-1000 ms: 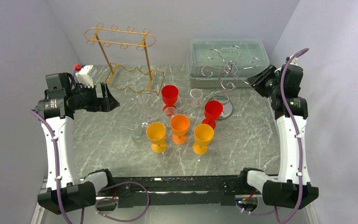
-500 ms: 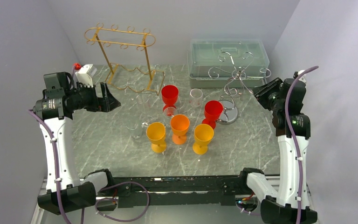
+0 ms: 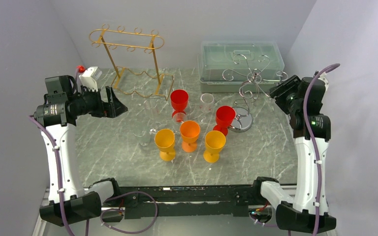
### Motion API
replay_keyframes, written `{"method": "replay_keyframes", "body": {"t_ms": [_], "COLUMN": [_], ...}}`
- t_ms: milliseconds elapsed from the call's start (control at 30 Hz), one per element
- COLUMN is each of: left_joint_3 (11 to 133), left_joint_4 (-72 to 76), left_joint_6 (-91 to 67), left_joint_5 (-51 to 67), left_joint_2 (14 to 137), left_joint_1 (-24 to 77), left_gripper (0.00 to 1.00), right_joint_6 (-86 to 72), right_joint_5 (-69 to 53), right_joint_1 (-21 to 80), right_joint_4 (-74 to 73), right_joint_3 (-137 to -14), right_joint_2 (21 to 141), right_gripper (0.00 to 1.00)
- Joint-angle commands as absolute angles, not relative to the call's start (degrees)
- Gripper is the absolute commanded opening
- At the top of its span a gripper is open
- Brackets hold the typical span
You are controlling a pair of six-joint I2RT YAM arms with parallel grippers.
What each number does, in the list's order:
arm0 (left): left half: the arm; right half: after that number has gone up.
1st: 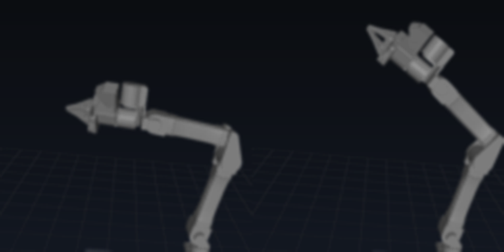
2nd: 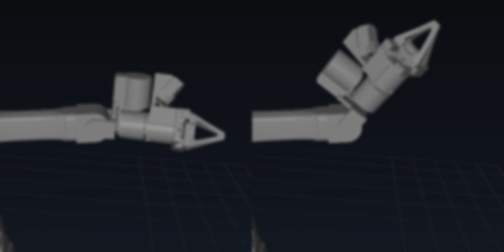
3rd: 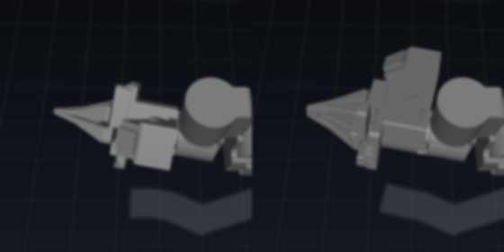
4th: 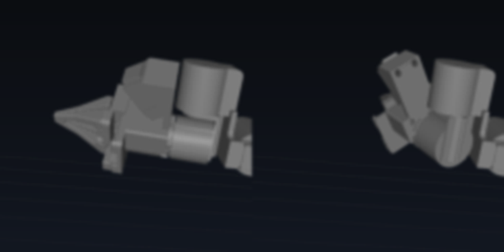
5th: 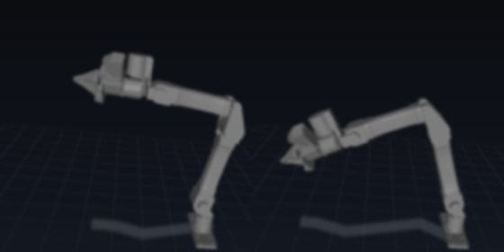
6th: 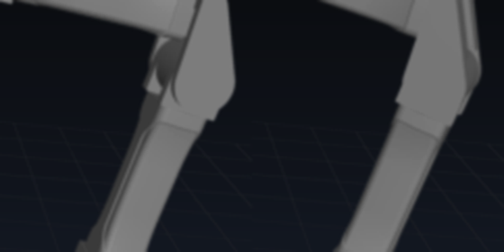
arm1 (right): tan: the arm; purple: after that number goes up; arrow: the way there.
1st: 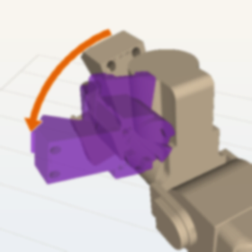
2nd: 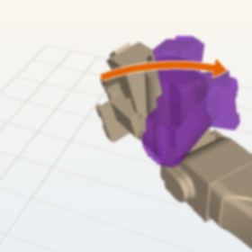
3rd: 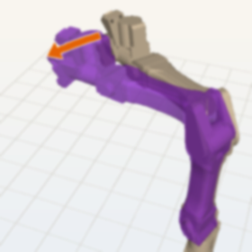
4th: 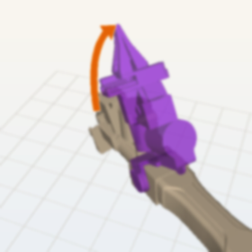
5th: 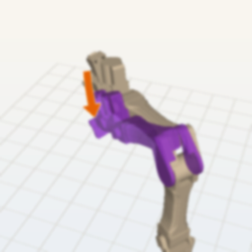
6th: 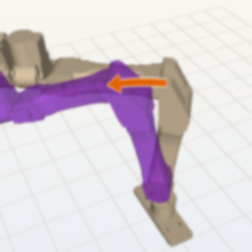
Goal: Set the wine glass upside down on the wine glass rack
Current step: Adjust the wine rack at the center of the board.
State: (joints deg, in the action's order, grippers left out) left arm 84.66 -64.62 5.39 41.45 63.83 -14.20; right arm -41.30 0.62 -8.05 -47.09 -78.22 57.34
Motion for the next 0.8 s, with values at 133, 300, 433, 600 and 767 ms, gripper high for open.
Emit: {"method": "replay_keyframes", "body": {"t_ms": [133,300,433,600,767], "left_joint_3": [86.37,85.38,85.1,84.66,84.04], "left_joint_4": [-66.23,-65.95,-65.75,-65.98,-67.05], "left_joint_6": [7.76,8.11,7.92,8.45,9.5], "left_joint_5": [43.64,43.5,43.84,43.07,41.87], "left_joint_2": [64.47,65.07,65.67,66.88,67.8], "left_joint_1": [-14.4,-14.27,-14.33,-14.14,-14.07], "left_gripper": [0.99,0.99,0.99,0.99,0.99], "right_joint_6": [-37.22,-35.24,-33.85,-30.7,-29.2], "right_joint_5": [7.64,6.61,1.18,-4.13,0.53], "right_joint_1": [-7.73,-6.96,-5.65,-2.82,9.7], "right_joint_4": [-47.63,-49.82,-50.32,-51.09,-51.87], "right_joint_3": [-84.94,-88.74,-89.61,-91.09,-96.19], "right_joint_2": [52.41,50.82,49.58,51.82,57.52], "right_gripper": [0.73,0.81,0.83,0.84,0.84]}}
